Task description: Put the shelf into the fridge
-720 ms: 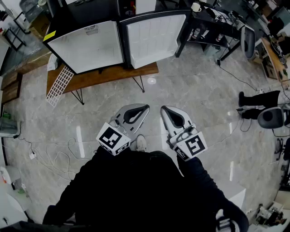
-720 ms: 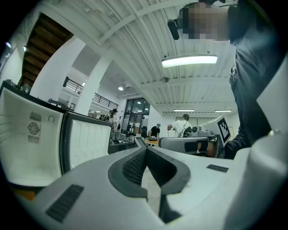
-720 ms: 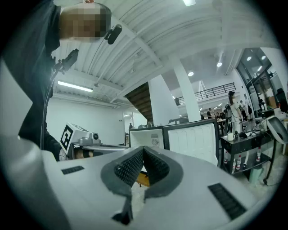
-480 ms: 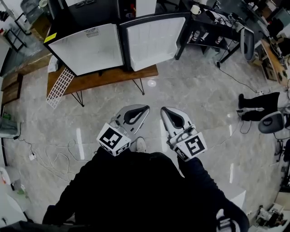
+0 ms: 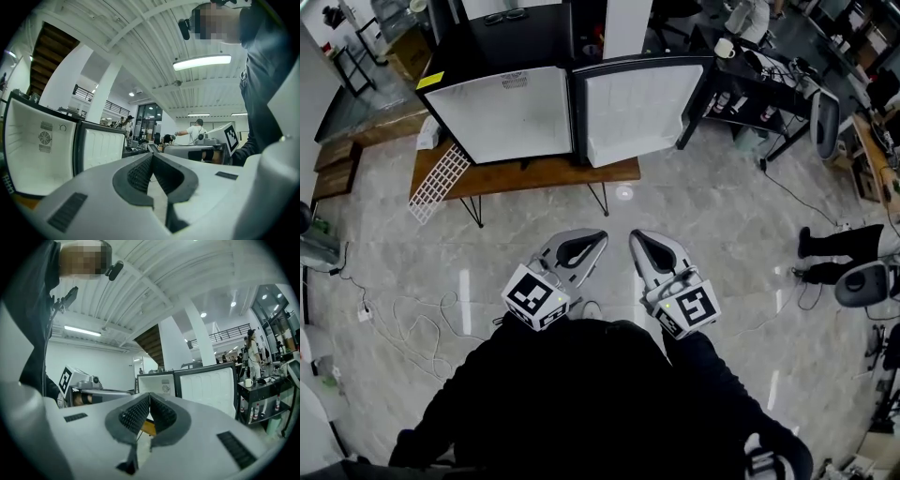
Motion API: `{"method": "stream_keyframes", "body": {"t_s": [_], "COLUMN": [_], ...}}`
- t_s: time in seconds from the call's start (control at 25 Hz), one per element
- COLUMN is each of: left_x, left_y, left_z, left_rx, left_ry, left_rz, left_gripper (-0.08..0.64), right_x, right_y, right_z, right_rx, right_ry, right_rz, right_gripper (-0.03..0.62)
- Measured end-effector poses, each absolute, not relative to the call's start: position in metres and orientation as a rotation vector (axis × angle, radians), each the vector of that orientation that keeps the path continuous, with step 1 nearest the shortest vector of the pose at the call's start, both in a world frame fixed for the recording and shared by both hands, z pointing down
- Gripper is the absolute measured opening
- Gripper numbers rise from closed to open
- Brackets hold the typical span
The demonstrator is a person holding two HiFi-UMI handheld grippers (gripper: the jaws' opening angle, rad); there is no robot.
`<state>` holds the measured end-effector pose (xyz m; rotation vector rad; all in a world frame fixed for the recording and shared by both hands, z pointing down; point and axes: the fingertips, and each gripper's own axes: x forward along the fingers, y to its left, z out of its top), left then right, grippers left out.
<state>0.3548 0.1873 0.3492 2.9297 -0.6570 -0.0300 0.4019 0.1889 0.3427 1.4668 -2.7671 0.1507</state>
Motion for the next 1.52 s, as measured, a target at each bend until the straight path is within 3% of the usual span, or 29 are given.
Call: {"method": "stream_keyframes", "body": {"t_s": [0.36, 0.92, 1.52], "left_x": [0.303, 0.13, -0.027], "left_y": [0.159, 0.111, 0.027], "left_z": [0.346, 0.375, 0.392], "left_rx": [2.881, 2.611, 2.496], "left_ry": [-0.879, -1.358, -1.497], "left_rz": [-0.026, -0.083, -0.182], "left_gripper": [0.006, 0.006, 0.006], "right_x": [0.345, 0.173, 0.011], "right_y": [0.151, 0.103, 0.022], "right_z": [0.335, 0.366, 0.367], "right_rx": [1.227, 0.626, 0.392], "right_ry": [-2.925, -3.059, -3.04], "right_rz": [0.122, 0.268, 0.229], "right_gripper": [0.006, 0.006, 0.006]}}
